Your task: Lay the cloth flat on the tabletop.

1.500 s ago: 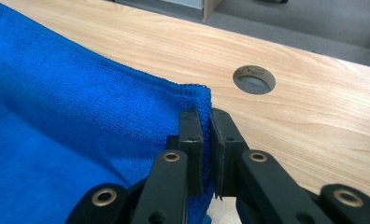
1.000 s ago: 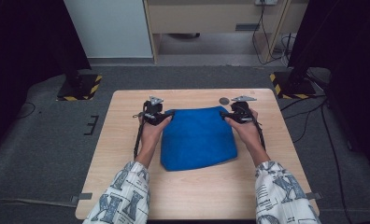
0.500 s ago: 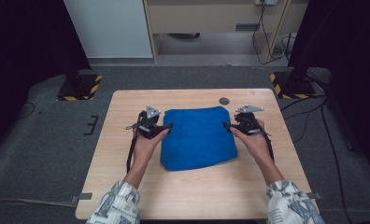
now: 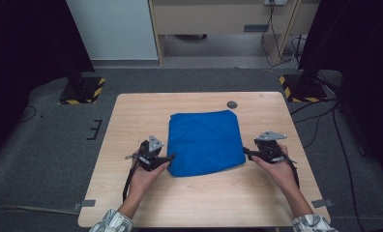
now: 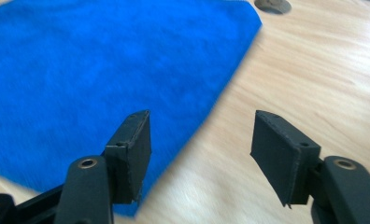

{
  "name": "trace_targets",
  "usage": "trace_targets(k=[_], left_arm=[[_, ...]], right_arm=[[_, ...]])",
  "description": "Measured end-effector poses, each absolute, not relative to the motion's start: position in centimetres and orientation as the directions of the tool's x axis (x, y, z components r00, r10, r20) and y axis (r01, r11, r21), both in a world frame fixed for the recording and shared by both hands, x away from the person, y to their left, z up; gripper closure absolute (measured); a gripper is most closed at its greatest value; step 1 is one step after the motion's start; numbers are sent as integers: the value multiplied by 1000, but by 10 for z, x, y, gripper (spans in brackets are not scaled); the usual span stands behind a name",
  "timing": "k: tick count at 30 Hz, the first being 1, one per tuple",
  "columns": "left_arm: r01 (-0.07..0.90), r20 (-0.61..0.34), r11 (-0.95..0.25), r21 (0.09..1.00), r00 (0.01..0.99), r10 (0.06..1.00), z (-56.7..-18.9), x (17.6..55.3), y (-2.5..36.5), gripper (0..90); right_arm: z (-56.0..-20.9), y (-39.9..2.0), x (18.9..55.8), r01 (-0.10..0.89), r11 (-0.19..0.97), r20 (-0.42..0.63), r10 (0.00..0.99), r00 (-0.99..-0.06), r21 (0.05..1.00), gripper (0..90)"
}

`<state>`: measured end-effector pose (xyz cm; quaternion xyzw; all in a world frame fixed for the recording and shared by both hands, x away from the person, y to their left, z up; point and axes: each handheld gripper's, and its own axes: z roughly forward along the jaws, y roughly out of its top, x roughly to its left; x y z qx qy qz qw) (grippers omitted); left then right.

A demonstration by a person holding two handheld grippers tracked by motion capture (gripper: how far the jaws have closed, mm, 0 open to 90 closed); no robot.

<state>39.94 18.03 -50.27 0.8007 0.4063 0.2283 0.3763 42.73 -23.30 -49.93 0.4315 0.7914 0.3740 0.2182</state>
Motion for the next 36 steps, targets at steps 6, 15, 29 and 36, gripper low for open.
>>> trace_targets(k=[6,15,29,36], left_arm=[[471,86,-401,786,559,825,-503,388,183,259],[484,86,-403,777,552,829,-508,392,183,253],[482,88,-385,787,530,843,-506,393,189,253],[484,101,-405,776,539,836,-509,393,185,253]], right_arm=[[-511,-247,423,543,378,-46,849,-527,749,369],[-519,-243,423,565,418,-49,832,-553,712,346],[-523,-234,424,576,449,-38,810,-586,684,358],[-513,-218,423,558,386,67,777,-626,734,364]])
